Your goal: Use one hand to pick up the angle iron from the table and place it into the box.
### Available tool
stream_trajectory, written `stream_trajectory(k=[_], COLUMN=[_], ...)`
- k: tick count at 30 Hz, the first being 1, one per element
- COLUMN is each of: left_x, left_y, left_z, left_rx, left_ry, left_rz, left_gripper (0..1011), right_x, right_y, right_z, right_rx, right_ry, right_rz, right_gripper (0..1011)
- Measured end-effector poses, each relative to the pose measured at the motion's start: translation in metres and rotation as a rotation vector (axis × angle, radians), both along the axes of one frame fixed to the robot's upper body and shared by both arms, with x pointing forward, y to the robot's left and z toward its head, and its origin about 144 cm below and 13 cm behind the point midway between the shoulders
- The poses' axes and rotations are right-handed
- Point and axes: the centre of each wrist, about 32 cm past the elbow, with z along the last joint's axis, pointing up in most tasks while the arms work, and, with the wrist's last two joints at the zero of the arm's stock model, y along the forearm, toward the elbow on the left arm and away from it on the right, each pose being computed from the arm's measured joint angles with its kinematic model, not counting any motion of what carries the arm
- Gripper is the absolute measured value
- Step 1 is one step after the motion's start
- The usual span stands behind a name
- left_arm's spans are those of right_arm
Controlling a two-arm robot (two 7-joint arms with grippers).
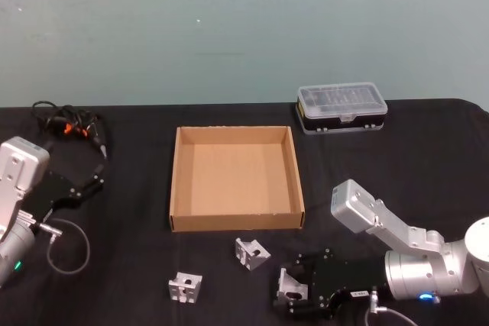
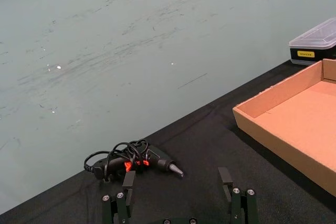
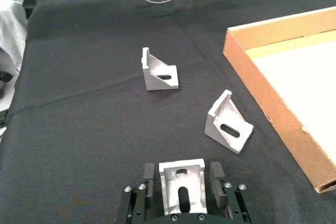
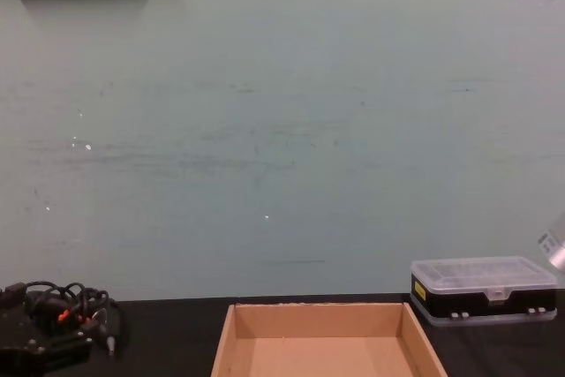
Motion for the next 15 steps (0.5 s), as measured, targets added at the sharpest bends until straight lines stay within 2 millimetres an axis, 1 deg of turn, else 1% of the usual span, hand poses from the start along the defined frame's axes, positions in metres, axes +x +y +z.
stream_trajectory(k=[3, 4, 8, 15], left_x=[0.0000, 0.0000, 0.0000, 0.0000], left_y=[0.0000, 0.0000, 0.0000, 0.0000], left_z=[0.0000, 0.0000, 0.0000, 0.0000], left_rx=[0.000, 0.000, 0.000, 0.000], left_ry=[0.000, 0.000, 0.000, 0.000], left_rz=[0.000, 0.000, 0.000, 0.000], left_gripper=[1000, 1000, 1000, 1000], right_x=[-0.0001, -0.0001, -0.0002, -0.0003], right_y=[0.0000, -0.0001, -0.0002, -0.0004], right_z=[0.0000, 0.0000, 0.0001, 0.0002], right_rx=[0.000, 0.000, 0.000, 0.000], right_ry=[0.000, 0.000, -0.001, -0.002], right_rz=[0.001, 0.001, 0.001, 0.001], right_gripper=[592, 575, 453, 450])
